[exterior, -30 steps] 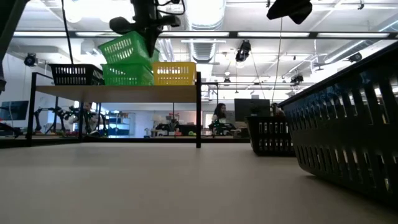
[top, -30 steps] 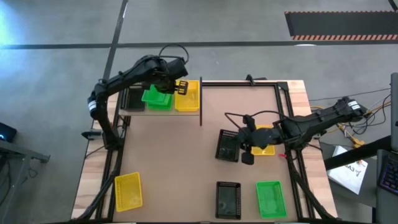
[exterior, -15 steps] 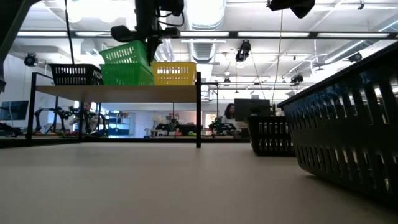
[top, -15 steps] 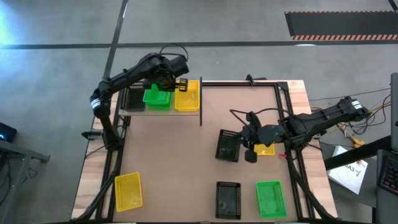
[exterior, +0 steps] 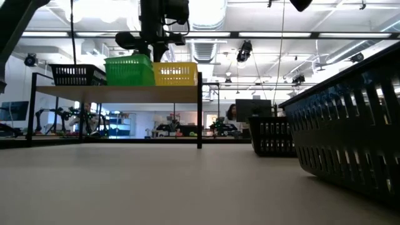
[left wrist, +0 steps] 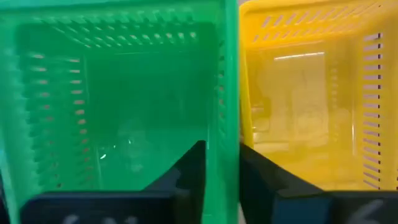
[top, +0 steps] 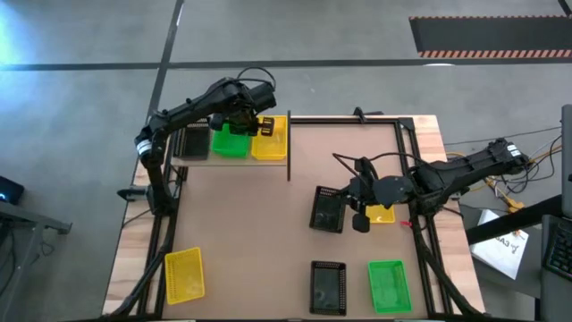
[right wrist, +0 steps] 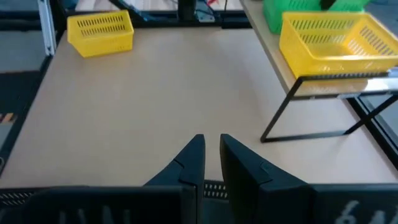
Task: Stack baskets on shelf by color
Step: Stack the top green bin on top of the other green bin on the shelf
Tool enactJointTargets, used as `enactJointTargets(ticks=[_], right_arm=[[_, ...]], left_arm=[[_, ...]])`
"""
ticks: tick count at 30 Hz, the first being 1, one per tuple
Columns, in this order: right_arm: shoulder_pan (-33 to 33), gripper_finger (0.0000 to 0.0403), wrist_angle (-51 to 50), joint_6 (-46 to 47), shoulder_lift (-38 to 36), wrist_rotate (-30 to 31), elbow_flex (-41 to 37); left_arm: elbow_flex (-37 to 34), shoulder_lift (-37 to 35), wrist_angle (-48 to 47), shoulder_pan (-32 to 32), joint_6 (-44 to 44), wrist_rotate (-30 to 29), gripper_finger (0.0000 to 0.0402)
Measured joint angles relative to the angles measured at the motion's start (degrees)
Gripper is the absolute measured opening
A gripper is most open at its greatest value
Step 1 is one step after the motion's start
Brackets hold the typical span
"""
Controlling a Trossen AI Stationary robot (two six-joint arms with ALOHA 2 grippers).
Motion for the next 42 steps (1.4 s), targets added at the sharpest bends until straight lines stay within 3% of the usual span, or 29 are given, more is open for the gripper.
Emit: enactJointTargets(ticks=[8,13,17,21,26,29,35,38,42], right_arm=[[0.00,0.0043,-0.33,-1.31,0.01,0.01,1.86],[0.00,0.0043,-0.40,-1.16,0.04,0.01,2.18],[0.00,0.0043,-0.37,-0.31,0.04,0.01,2.14],[0.00,0.0043,-0.39,-0.21,0.04,0.01,2.05],[0.00,0.0043,0.00,-0.13,0.04,0.42,2.05],[0.00,0.0043,0.01,1.33,0.04,2.32,2.05],[-0.02,0.0043,0.05,2.06,0.04,6.23,2.05],[0.00,0.0043,0.23,2.88,0.04,8.03,2.05],[0.00,0.0043,0.42,5.07,0.04,10.50,2.05]], left_arm=[[1.06,-2.07,0.04,0.71,1.45,0.19,0.0154],[1.77,-6.47,-0.06,0.65,9.29,6.40,0.0175],[1.08,-10.36,-1.92,-0.29,29.90,13.74,0.0176],[-1.80,-14.58,-1.86,-3.03,55.44,14.82,0.0176],[-10.44,-20.16,-1.81,-4.93,70.25,15.01,0.0176],[-18.31,-24.03,1.55,-5.01,72.68,14.89,0.0176],[-34.20,-31.94,18.98,-5.01,71.56,10.85,0.0176],[-38.67,-34.89,26.66,-5.02,69.62,10.09,0.0176],[-42.50,-36.94,29.50,-4.75,68.86,9.14,0.0176]])
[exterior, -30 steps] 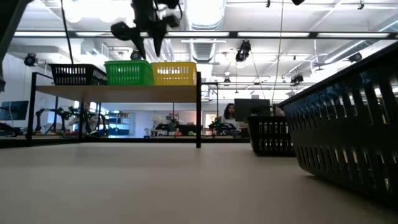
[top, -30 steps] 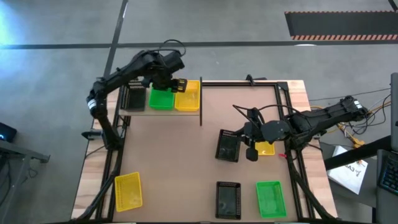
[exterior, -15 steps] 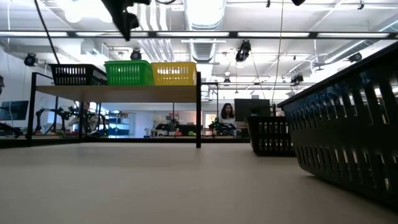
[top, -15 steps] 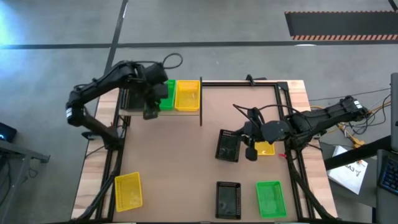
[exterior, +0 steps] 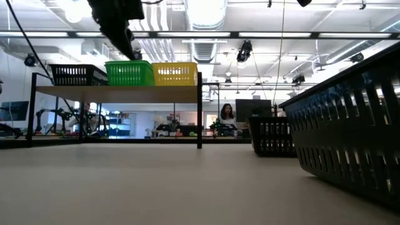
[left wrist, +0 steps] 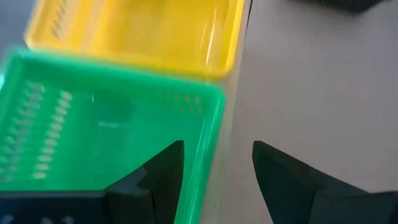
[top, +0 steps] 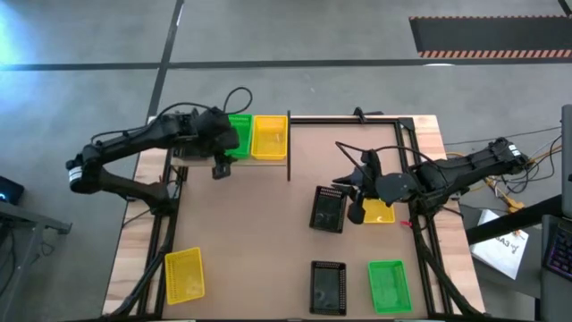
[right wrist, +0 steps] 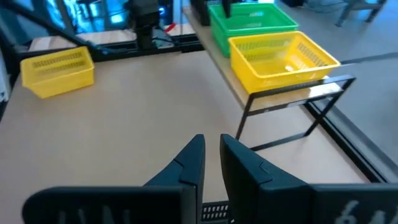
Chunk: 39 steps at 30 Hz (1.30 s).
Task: Stack baskets on shelf by color
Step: Stack the top green bin on top of the other green bin on the shelf
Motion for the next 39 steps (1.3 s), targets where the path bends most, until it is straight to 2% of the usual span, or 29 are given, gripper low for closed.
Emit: enactJointTargets(ticks=[7,17,23,30,39], right_arm=[[0.00,0.0043,2.09,2.30,0.02,3.54,0.02],[-0.02,0.0043,7.86,3.28,2.11,4.68,0.09],[0.02,0.0043,10.21,3.78,6.38,4.42,0.09],[0.02,0.0043,9.76,3.82,10.19,4.07,3.20],[0.08,0.0043,4.82,3.34,10.72,3.93,7.25]], left_arm=[[-4.27,0.23,-0.40,0.59,0.30,-0.36,0.0165],[-3.95,0.26,-0.69,0.61,-0.20,-0.72,0.0068],[-4.16,0.11,-1.02,0.61,-0.02,-1.68,0.0030],[-4.16,0.11,-1.02,1.53,0.07,-3.12,0.0022],[-4.01,0.07,-0.63,2.49,1.84,-2.82,0.0022]])
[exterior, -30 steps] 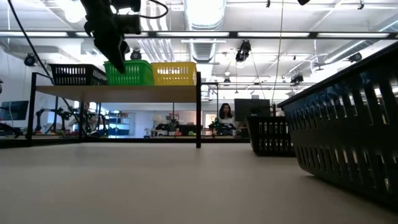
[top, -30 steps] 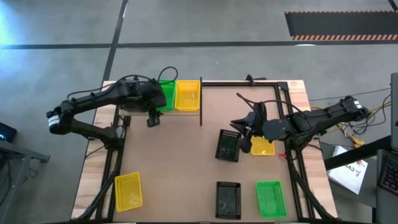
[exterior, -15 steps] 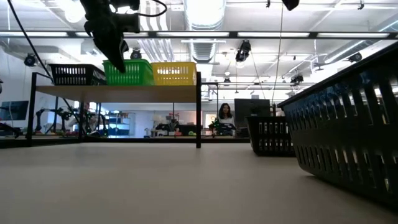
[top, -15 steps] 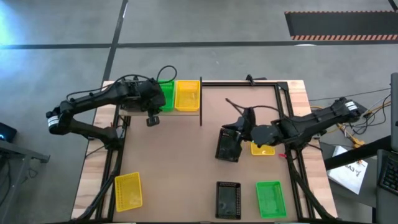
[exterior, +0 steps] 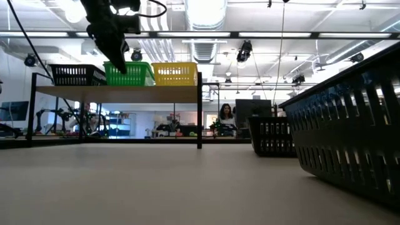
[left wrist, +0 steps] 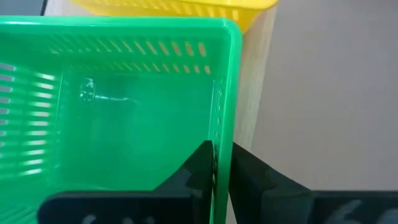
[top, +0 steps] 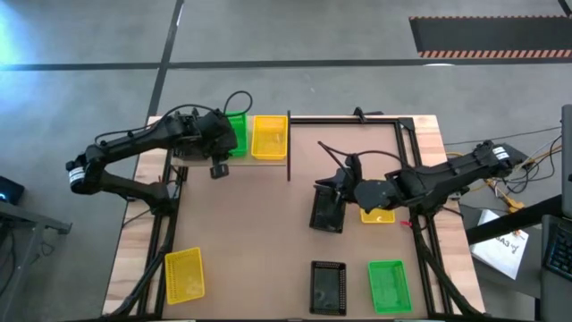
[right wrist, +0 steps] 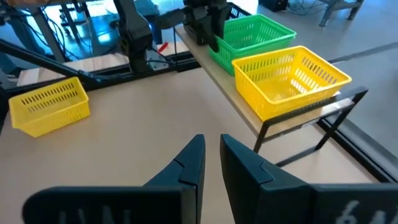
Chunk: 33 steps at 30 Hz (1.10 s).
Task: Stack baskets on shelf by color
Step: Stack the top green bin on top of the other green bin on the shelf, then stack the left yellow bin on top of the other yellow bin on the shelf
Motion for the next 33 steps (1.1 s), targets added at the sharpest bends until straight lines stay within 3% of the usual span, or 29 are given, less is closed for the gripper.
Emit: enactJointTargets(ticks=[6,13,17,20,25,33], right_arm=[[0.10,0.0043,-7.99,4.03,-0.14,0.00,2.22],[0.07,0.0043,-18.86,12.97,-0.14,-0.10,3.27],[0.07,0.0043,-19.13,13.64,0.03,-0.04,3.24],[0.05,0.0043,-18.88,13.44,0.38,0.04,3.11],[-0.30,0.0043,-18.11,9.14,2.77,2.42,3.07],[-3.74,0.0043,-9.00,-6.40,10.03,3.45,3.00]], left_arm=[[0.55,-0.11,-0.49,-0.02,0.97,0.38,0.0039],[6.51,-1.14,-5.15,-0.13,0.85,1.61,0.0125],[11.39,-2.02,-12.05,-1.55,-5.84,2.30,0.0170],[12.88,-3.71,-14.40,-5.41,-12.66,6.52,0.0183],[12.76,-6.08,-14.88,-22.49,-23.68,10.05,0.0185],[12.55,-0.80,-14.87,-57.08,-52.82,1.53,0.0185]])
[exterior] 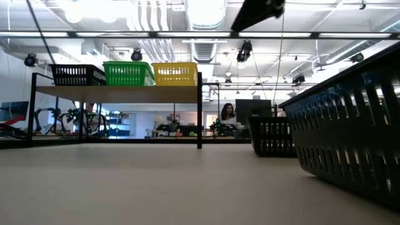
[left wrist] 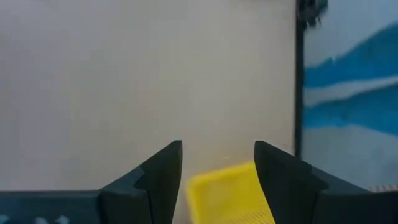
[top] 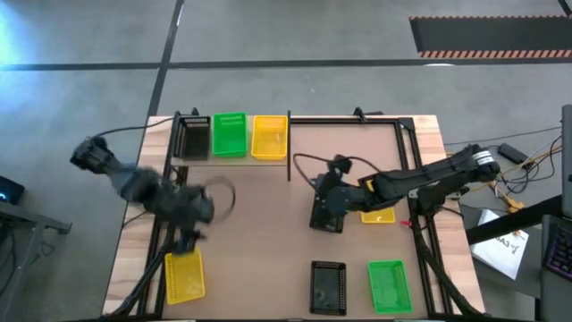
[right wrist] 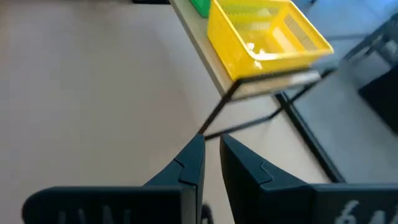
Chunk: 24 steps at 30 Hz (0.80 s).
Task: Stack baskets on shelf by color
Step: Stack the left yellow bin on top of the other yellow bin on the shelf
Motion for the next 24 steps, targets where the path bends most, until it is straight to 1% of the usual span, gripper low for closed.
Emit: enactJointTargets(ticks=[3,5,9,11,15,20,24], right_arm=[[-1.44,0.0043,4.40,-4.87,2.48,-1.01,0.00],[-2.49,0.0043,7.08,-7.28,3.94,-3.59,0.00],[-4.16,0.0043,10.94,-11.17,5.97,-10.61,-0.02],[-4.75,0.0043,11.69,-12.08,6.53,-12.33,0.22],[-5.66,0.0043,11.75,-12.77,6.88,-12.46,1.34],[-6.17,0.0043,11.76,-14.27,6.58,-12.45,2.63],[-6.22,0.0043,11.77,-14.67,6.44,-12.45,3.61]], left_arm=[[-0.32,4.34,-0.01,-9.11,-11.66,-0.08,0.0185],[-0.38,7.30,0.16,-13.70,-18.05,0.27,0.0185],[-0.52,12.69,3.40,-20.91,-26.69,2.11,0.0185],[-0.53,15.11,5.69,-23.84,-30.58,2.27,0.0185],[-0.59,19.70,10.21,-28.22,-36.94,2.26,0.0185],[-0.93,24.79,11.19,-31.02,-44.17,1.37,0.0185],[-4.56,26.22,16.77,-31.91,-48.32,0.51,0.0185]])
